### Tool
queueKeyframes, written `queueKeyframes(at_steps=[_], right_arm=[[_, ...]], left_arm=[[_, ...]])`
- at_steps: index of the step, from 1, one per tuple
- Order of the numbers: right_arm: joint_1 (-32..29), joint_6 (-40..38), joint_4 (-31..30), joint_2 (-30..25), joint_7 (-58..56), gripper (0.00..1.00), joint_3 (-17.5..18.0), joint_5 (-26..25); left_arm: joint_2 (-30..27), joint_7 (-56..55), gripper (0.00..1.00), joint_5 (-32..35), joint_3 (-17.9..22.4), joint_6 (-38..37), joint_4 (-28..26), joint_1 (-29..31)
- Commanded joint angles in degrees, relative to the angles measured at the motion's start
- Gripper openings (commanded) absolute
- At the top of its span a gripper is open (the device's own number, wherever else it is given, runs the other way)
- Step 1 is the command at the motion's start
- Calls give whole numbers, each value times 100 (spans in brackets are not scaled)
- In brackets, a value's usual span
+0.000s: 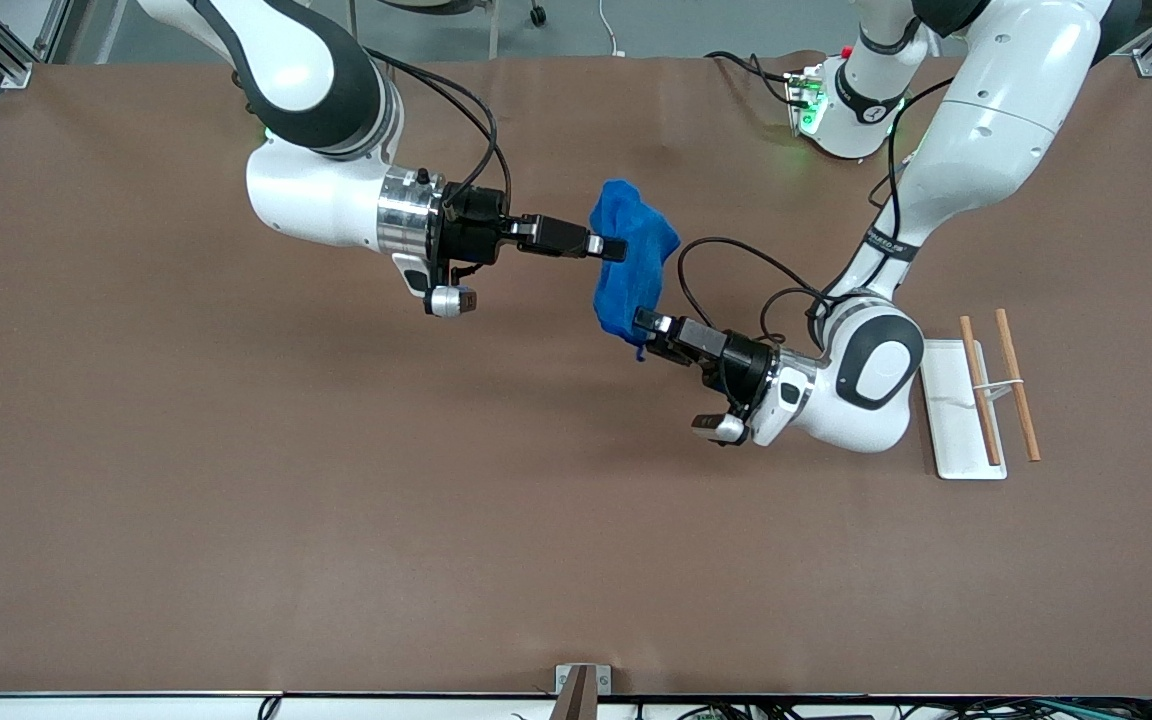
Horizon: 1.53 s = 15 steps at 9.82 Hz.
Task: Right arm passes towel to left arm to hang
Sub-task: 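Grasp the hanging towel with the left gripper below the right gripper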
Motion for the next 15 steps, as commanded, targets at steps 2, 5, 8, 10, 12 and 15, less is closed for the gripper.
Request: queueKeyframes(at_steps=[2, 5, 8, 10, 12, 15], right_arm=[[-85, 41, 21, -107, 0, 0, 80, 159], [-76, 41, 4, -98, -27, 0, 80, 150], [-76, 41, -5, -81, -53, 0, 80, 141], [-76, 41, 4, -81, -53, 0, 80, 132], [-76, 41, 4, -81, -53, 0, 80, 132], [-85, 32, -14, -72, -36, 1, 80, 89]], left_arm=[[73, 372, 100, -26, 26, -445, -270, 35], [64, 372, 100, -192, 17, -919, -278, 70], [46, 363, 73, -553, 17, -1158, -357, 88], [55, 354, 36, -589, 35, -1159, -357, 88], [72, 354, 15, -589, 78, -1159, -340, 62], [72, 301, 12, -571, 183, -1150, -314, 35]])
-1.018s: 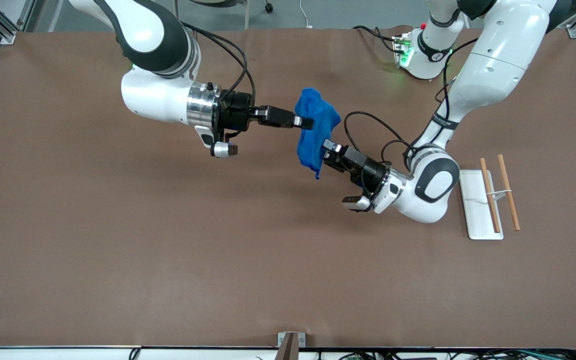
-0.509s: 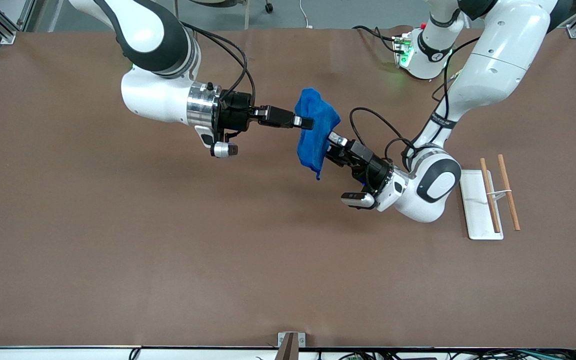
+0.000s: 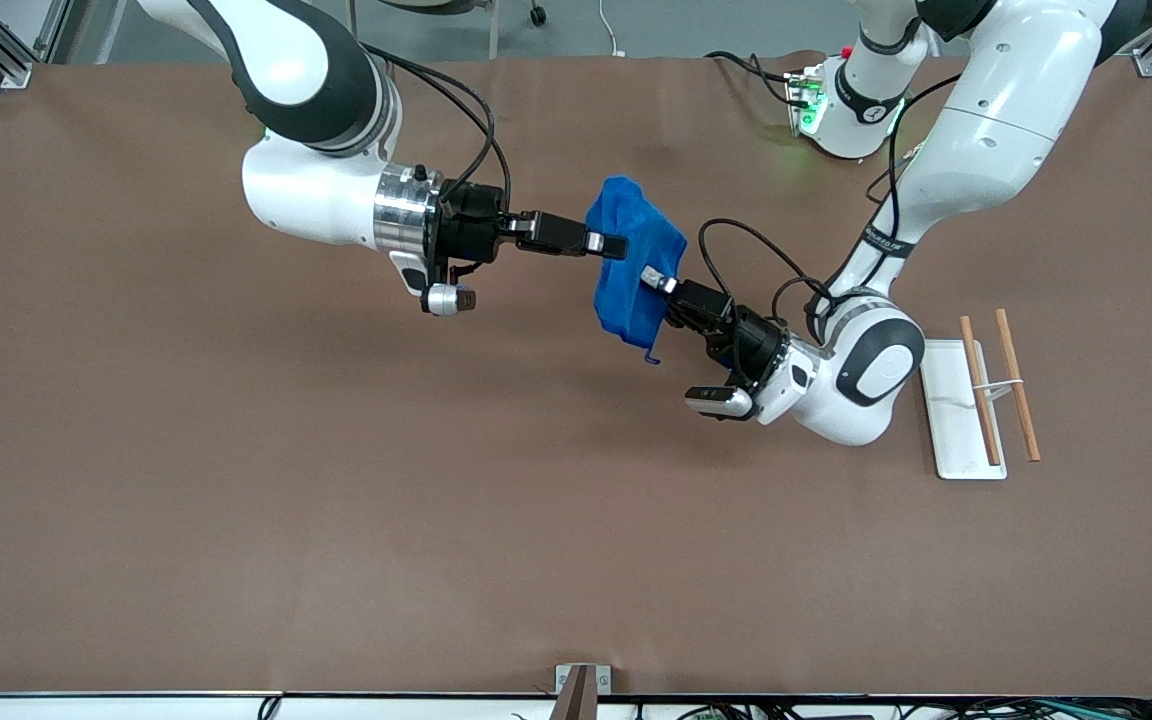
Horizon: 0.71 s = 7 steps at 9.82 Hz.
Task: Right arm passes towel to left arm to hang
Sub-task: 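Grasp the hanging towel with the left gripper below the right gripper, then open the right gripper and withdraw it while the left gripper holds the towel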
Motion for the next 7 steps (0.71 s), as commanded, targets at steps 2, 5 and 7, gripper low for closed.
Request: queueKeyframes(at_steps=[2, 5, 7], right_arm=[[-162, -2, -206, -70, -29, 14, 44, -275], [-514, -656, -453, -78, 24, 100, -331, -2416], [-506, -1789, -444, -79, 24, 100, -1252, -4136]], left_arm=[[85, 84, 12, -2, 177, 26, -108, -63], [85, 111, 6, 296, 982, 106, -82, -632], [76, 102, 0, 969, 1545, 114, 66, -905]])
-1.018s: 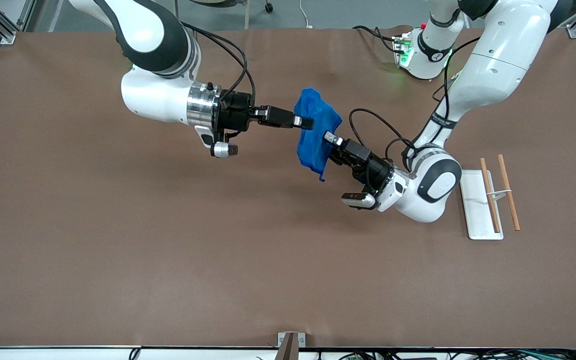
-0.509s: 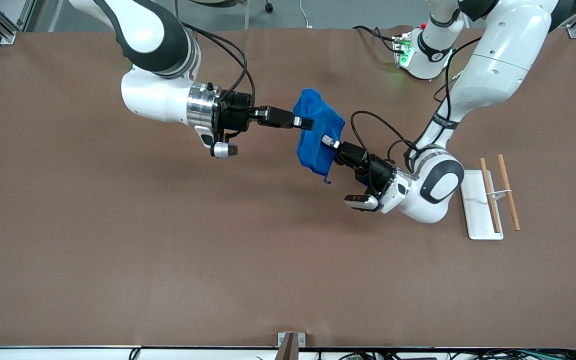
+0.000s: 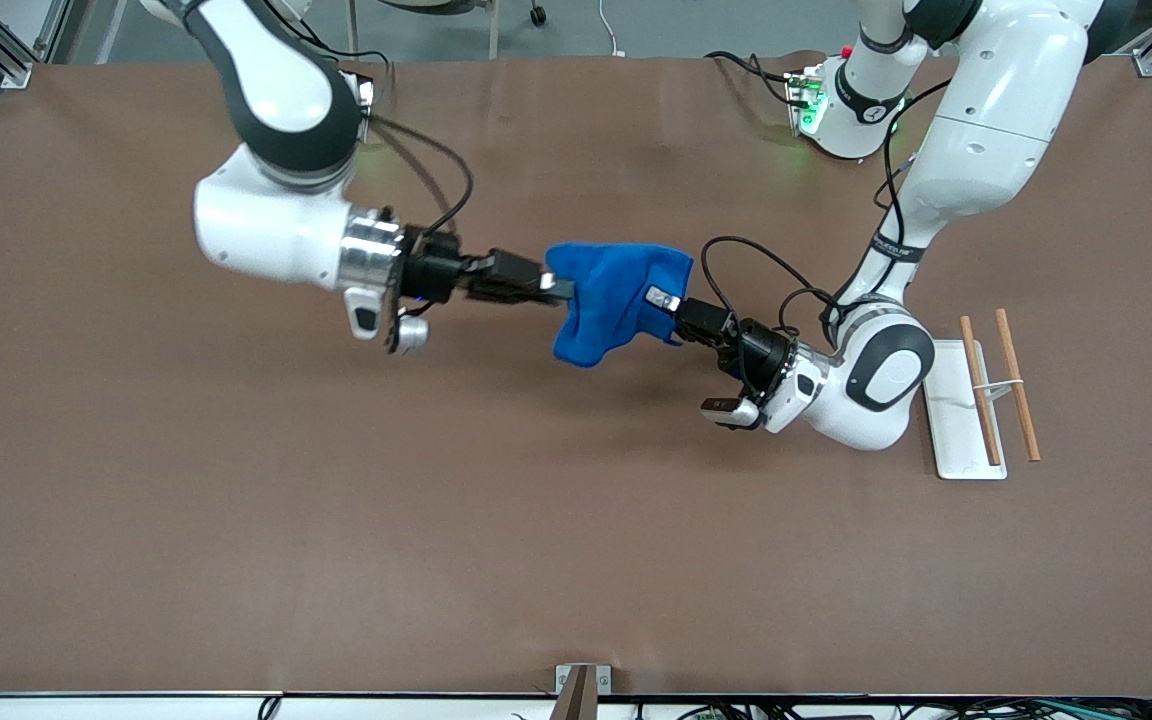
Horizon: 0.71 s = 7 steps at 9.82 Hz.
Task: Right arm passes towel to left arm to hang
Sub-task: 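Open the right gripper and withdraw it while the left gripper holds the towel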
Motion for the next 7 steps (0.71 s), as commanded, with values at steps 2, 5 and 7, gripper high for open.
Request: queueKeyframes(at_steps=[2, 5, 7], right_arm=[[-71, -1147, -88, -155, 45, 100, -1216, -2624], [-62, -1185, -62, -348, 80, 100, -2323, -4499], [-62, -1220, 183, -506, 80, 100, -2835, -6018]], left_arm=[[76, 66, 0, 831, 816, 108, 328, -463], [5, -652, 0, 3011, 1222, 266, 1818, -500], [-483, -1303, 0, 4603, 1458, 475, 2174, -594]])
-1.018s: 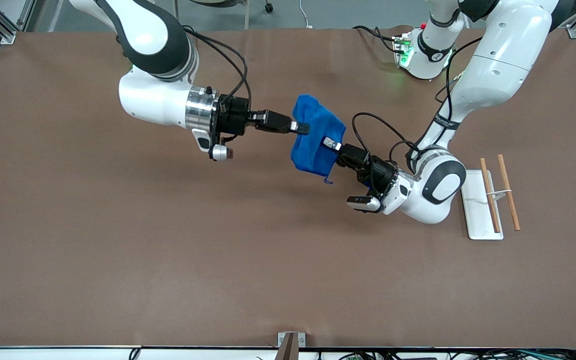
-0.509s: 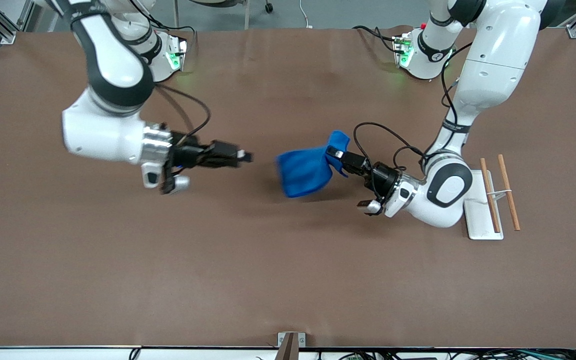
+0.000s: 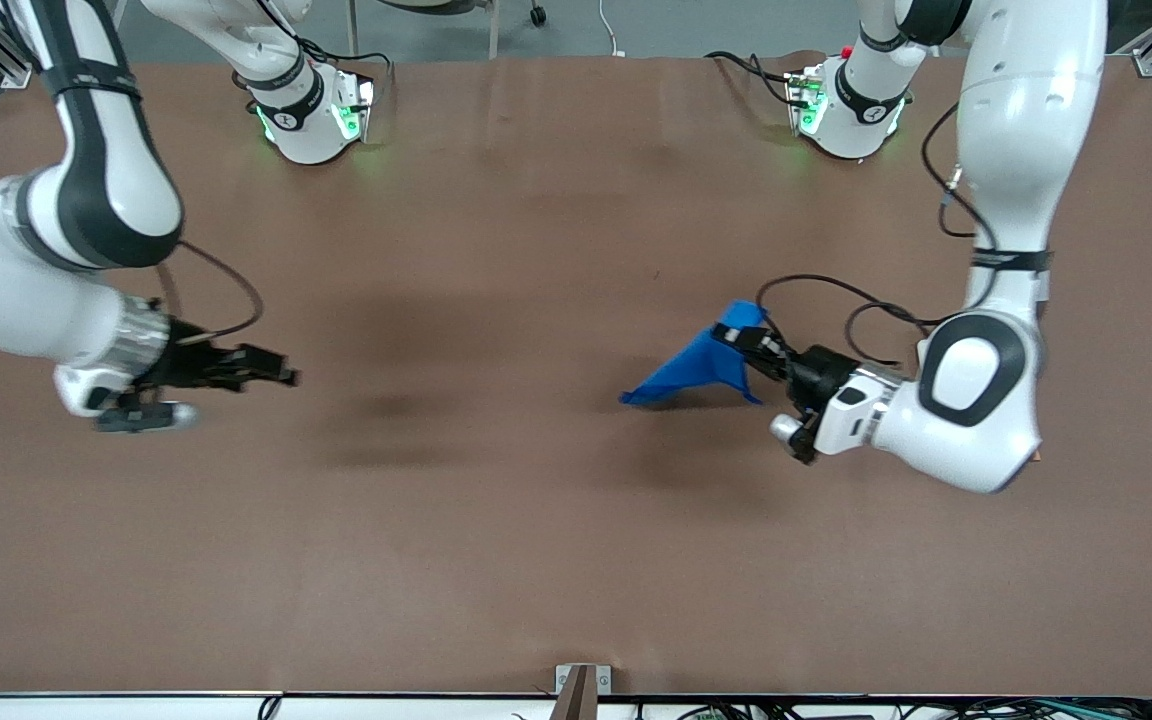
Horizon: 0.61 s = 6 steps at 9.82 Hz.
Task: Right arm passes towel to left arm to hang
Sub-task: 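Open the right gripper and withdraw it while the left gripper holds the towel, then carry the towel with the left gripper over the wooden dowel rack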
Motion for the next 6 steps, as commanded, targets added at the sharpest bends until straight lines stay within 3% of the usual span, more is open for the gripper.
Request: queueKeyframes(at_steps=[1, 3, 6], right_arm=[[60, -100, 85, -449, 83, 100, -460, -982], [60, -485, 86, -923, 83, 100, -874, -1002], [-116, -1398, 286, -1584, 83, 100, -1077, -1029]], left_arm=[[-525, -733, 0, 1504, 184, 323, 118, -301], [-1044, -1665, 0, 2892, 184, 533, 127, -670], [-1450, -2187, 0, 4434, 149, 526, 118, -1031]])
